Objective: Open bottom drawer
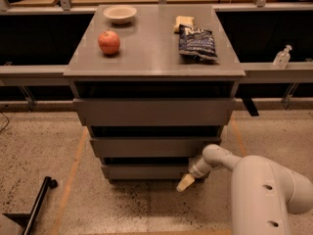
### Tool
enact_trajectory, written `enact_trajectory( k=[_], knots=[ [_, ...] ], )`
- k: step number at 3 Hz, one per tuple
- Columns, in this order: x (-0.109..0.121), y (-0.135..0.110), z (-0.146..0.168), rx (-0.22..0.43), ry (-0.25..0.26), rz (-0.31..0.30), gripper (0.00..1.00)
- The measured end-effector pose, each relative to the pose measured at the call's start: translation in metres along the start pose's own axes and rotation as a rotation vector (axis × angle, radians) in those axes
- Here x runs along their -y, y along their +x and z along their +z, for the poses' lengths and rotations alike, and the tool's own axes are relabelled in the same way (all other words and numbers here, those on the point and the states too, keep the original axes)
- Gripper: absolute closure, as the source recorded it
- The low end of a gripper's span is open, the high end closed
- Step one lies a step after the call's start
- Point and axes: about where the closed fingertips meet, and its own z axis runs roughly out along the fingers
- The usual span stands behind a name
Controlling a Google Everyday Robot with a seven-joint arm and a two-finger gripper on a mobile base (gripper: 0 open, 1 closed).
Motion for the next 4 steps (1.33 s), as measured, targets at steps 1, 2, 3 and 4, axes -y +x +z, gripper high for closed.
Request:
enact_trajectory(
  k=[1,2,3,4],
  knots=[
    [0.017,0.008,0.023,-0.012,-0.021,0.028,0.00],
    [0.026,0.015,0.040,-0.022,-0.043,0.051,0.00],
    [0.023,0.015,0.042,-0.021,-0.043,0.053,0.17],
    [-0.009,0.030,0.030,-0.039,-0.069,0.079,0.48]
  ],
)
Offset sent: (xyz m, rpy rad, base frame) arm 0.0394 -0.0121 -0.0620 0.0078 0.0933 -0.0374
